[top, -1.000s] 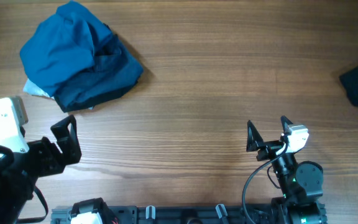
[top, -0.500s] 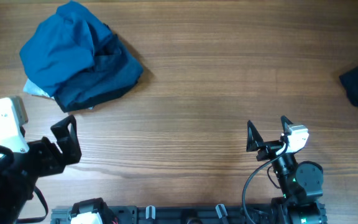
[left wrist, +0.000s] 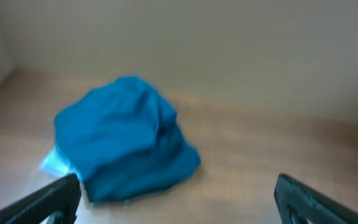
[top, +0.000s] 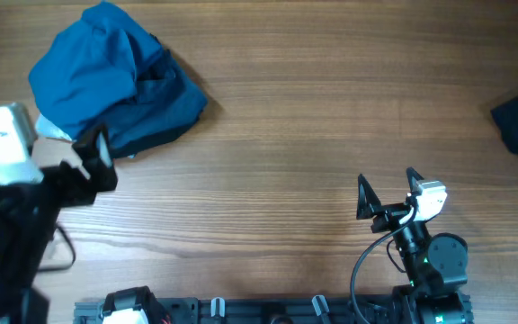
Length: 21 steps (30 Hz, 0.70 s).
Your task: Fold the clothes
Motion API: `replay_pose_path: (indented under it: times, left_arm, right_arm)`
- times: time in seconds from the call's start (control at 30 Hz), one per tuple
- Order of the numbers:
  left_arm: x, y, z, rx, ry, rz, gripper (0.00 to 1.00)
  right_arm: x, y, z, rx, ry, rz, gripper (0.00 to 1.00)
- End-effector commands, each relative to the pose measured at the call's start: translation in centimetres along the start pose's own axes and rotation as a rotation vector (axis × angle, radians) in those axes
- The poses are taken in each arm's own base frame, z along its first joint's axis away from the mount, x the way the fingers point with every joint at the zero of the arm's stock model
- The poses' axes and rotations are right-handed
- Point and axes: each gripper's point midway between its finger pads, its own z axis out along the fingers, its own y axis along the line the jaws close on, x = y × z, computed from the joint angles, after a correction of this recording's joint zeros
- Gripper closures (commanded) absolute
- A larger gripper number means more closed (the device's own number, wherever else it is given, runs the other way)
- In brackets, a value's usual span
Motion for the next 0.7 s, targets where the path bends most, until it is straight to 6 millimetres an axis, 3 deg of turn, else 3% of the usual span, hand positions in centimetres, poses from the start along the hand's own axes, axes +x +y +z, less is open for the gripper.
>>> replay_pose_path:
  times: [0.0, 0.1, 0.2, 0.37, 0.53, 0.67]
  left_arm:
    - [2.7, -1.1, 2.6, 0.116, -0.049, 0.008, 0.0]
    - [5.8, -0.8, 4.3, 0.148, -0.085, 0.02, 0.0]
    - [10.4, 0.0, 5.4, 0.149, -0.095, 0.022, 0.0]
    - [16.1, 0.5, 5.4, 0.157, -0.109, 0.028, 0.0]
    - [19.8, 1.0, 5.5, 0.162, -0.146, 0.038, 0.0]
    - [22.9, 1.3, 7.2, 0.181, -0.147, 0.043, 0.0]
  right_arm:
    - [-0.5, 0.5, -0.1, -0.024, -0.017, 0.009, 0.0]
    - [-0.5, 0.5, -0.1, -0.024, -0.017, 0.009, 0.0]
    - [-0.5, 0.5, -0.1, -0.024, -0.017, 0.009, 0.0]
    - [-0.5, 0.5, -0.1, -0.024, -0.017, 0.008, 0.0]
    - [-0.5, 0.5, -0.1, -0.024, -0.017, 0.008, 0.0]
    - [-0.5, 0.5, -0.1, -0.024, -0.017, 0.008, 0.0]
